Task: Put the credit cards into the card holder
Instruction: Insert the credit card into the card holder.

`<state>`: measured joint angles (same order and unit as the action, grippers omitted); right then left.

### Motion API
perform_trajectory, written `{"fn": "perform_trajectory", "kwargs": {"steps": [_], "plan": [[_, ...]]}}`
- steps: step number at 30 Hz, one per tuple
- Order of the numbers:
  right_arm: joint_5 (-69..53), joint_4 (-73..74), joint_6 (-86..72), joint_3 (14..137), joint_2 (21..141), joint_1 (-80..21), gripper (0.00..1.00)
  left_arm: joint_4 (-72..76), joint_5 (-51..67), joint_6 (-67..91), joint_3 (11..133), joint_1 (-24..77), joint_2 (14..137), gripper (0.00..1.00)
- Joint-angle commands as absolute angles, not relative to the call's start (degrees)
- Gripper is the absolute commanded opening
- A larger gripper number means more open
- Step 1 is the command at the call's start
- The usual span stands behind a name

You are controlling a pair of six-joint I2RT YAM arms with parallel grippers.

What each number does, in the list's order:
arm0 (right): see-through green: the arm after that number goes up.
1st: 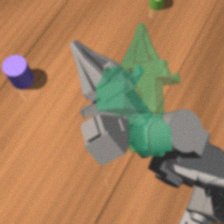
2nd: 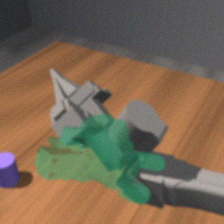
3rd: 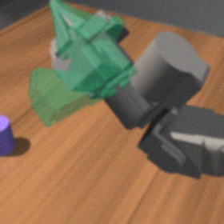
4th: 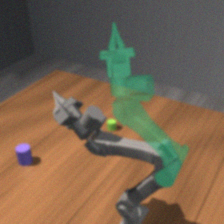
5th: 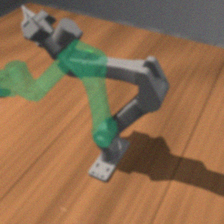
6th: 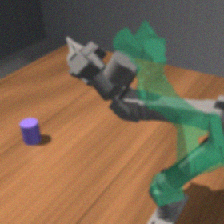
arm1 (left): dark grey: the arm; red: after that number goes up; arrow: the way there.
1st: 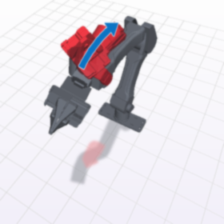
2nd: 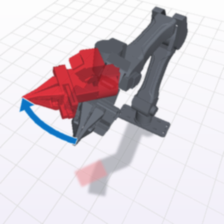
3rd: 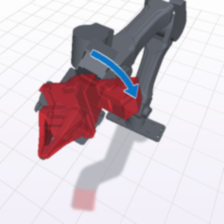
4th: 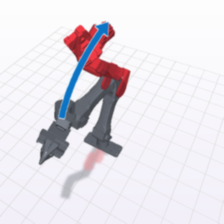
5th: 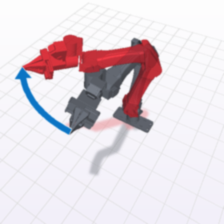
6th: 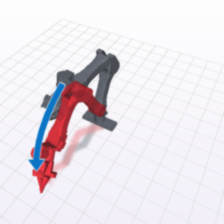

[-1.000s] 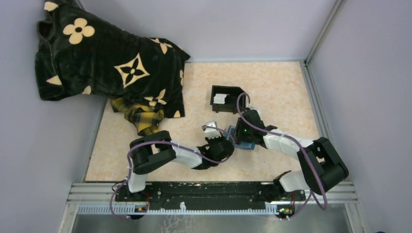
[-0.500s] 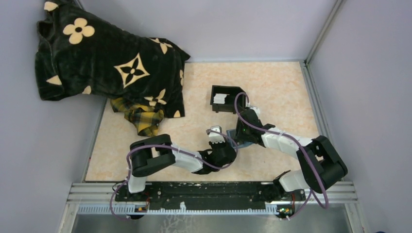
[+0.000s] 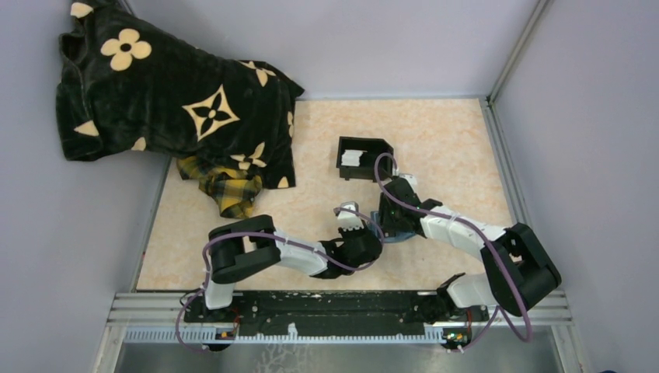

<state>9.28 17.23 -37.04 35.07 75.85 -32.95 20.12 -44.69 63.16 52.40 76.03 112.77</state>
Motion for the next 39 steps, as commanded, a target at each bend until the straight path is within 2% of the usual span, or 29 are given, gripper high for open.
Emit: {"fn": "perform_trajectory", "kwargs": {"steps": [1,4,14,19,23,30,39], "plan": [[8.41,22.21,-35.34,36.51,75.41,-34.10,0.56,0.40,-33.39,62.54,49.15,77.17,118.91,0.00],[8.67,22.56,-34.62,36.92,75.66,-34.15,0.59,-0.57,-33.81,62.92,49.37,77.09,118.61,0.00],[13.54,24.14,-33.37,39.12,82.50,-36.86,0.61,-3.66,-34.33,63.86,50.89,77.13,118.81,0.00],[16.58,26.42,-33.92,40.94,79.42,-37.79,0.62,-4.75,-35.27,65.39,49.29,77.08,116.51,0.01],[16.04,29.08,-32.72,44.67,75.20,-37.81,0.62,-6.71,-36.79,66.01,49.09,77.08,114.02,0.09],[14.84,30.75,-30.29,51.91,73.56,-37.81,0.62,-9.60,-38.62,66.74,49.16,77.17,108.93,0.33],[13.53,30.15,-25.66,66.76,81.85,-35.01,0.62,-16.07,-46.04,64.98,51.85,76.60,101.76,0.46]]}}
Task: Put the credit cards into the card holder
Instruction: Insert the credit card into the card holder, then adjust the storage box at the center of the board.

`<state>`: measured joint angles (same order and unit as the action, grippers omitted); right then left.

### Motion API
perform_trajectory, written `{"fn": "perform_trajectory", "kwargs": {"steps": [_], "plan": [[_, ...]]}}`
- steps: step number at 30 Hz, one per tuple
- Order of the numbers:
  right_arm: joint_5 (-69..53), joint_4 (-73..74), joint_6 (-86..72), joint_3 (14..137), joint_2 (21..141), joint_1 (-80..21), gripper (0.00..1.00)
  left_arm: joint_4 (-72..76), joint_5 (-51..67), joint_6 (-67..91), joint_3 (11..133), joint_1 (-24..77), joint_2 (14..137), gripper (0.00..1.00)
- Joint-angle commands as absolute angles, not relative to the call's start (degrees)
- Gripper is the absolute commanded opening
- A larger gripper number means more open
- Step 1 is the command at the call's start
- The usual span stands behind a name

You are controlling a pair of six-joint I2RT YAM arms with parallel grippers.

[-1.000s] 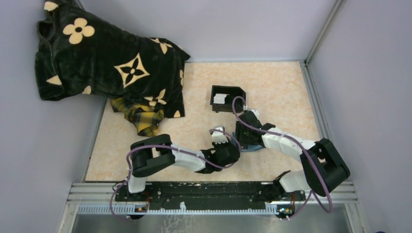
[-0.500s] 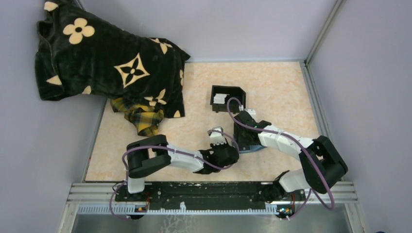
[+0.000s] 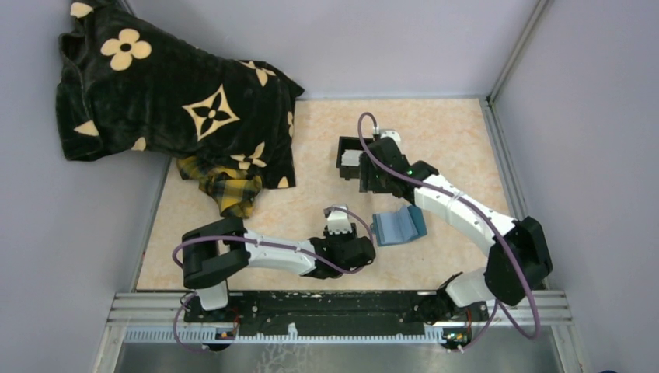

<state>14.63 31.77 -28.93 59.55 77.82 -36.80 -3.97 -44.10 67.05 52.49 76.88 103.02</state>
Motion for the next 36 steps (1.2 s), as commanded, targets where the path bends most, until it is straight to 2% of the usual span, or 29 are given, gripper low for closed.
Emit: {"fn": "perform_trajectory", "kwargs": {"steps": [1,11,17,27,36], "plan": [[12.85,29.73,-25.08,68.44,83.30,-34.31,0.62,-15.97,-46.44,64.48,51.81,76.17,100.98,0.47],[7.79,30.25,-20.72,89.83,104.21,-28.01,0.61,-8.58,-43.70,54.64,48.11,66.36,95.63,0.48],[6.42,29.62,-19.69,96.79,112.79,-27.05,0.61,-3.10,-40.08,50.84,45.24,60.46,94.27,0.47],[2.65,29.61,-15.45,102.77,117.35,-25.20,0.61,-0.51,-37.10,49.17,43.92,57.30,94.75,0.47],[4.68,27.53,-13.21,98.08,112.62,-24.88,0.60,2.64,-33.97,48.85,48.00,53.95,98.92,0.47]]}}
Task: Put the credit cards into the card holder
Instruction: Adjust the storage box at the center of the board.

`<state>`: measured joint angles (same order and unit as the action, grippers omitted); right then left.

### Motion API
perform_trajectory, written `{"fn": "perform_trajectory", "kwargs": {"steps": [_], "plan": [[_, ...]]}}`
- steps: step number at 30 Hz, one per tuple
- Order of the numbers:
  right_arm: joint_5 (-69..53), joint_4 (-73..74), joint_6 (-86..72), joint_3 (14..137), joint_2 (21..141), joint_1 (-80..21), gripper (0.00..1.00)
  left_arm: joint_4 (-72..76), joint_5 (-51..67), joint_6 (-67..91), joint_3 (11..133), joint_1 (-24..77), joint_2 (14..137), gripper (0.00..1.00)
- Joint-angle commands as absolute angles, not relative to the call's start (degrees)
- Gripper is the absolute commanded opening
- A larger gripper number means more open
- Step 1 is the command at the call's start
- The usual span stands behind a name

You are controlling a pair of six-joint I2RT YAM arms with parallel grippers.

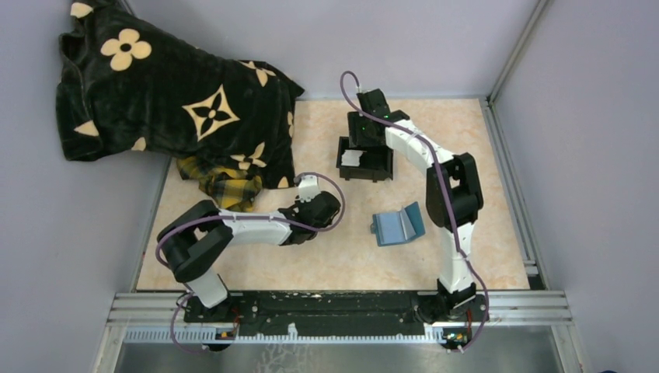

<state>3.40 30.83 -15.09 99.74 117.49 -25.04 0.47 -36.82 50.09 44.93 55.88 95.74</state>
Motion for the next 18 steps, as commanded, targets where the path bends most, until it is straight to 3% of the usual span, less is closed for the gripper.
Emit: {"fn": "perform_trajectory", "kwargs": {"steps": [1,11,18], "plan": [[5.52,26.19,-13.12,96.51,110.73,-24.87,0.60,3.50,-33.50,48.07,49.45,53.13,99.82,0.46],[13.25,23.19,-12.80,87.05,104.32,-24.48,0.46,3.54,-29.86,43.86,69.32,47.10,113.71,0.36],[10.39,21.90,-14.85,80.86,104.10,-24.35,0.18,3.13,-28.19,44.63,74.69,45.08,119.09,0.32]]}}
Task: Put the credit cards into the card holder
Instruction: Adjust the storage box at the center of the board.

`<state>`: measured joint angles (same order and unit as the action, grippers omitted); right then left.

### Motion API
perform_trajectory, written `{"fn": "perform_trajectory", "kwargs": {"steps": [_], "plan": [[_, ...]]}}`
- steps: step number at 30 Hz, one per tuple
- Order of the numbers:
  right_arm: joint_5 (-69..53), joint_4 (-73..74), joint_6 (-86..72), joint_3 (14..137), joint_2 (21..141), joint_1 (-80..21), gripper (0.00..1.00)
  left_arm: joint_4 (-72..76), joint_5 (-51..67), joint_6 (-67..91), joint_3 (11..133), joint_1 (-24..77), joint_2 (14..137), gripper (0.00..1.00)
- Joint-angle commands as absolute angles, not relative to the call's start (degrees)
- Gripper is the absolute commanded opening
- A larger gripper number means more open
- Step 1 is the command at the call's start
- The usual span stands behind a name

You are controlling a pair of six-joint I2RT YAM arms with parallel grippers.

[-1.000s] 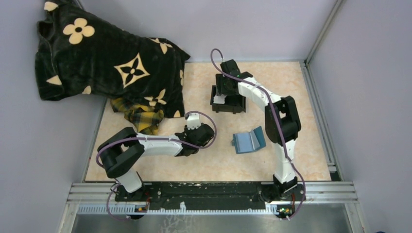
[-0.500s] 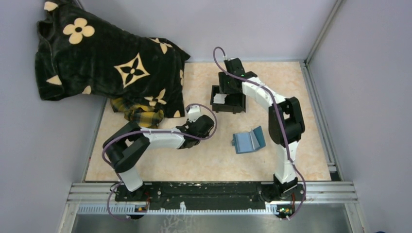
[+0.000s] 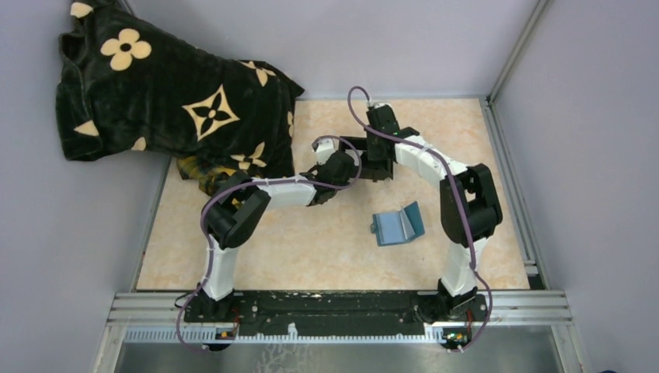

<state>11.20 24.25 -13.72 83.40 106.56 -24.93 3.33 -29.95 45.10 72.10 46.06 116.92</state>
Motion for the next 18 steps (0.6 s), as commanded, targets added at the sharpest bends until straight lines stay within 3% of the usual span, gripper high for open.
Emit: {"fn": "perform_trajectory", "kwargs": {"steps": [1,9,18], "plan": [[9.97,21.46,-15.04,79.87,103.88,-24.39,0.14,3.16,-28.06,44.72,75.01,44.85,119.43,0.32],[7.11,20.54,-16.66,75.31,102.58,-25.91,0.04,3.58,-27.08,43.54,78.73,43.02,122.31,0.32],[6.46,20.01,-19.49,75.84,104.22,-31.12,0.04,2.98,-25.22,40.54,84.52,40.56,125.26,0.32]]}}
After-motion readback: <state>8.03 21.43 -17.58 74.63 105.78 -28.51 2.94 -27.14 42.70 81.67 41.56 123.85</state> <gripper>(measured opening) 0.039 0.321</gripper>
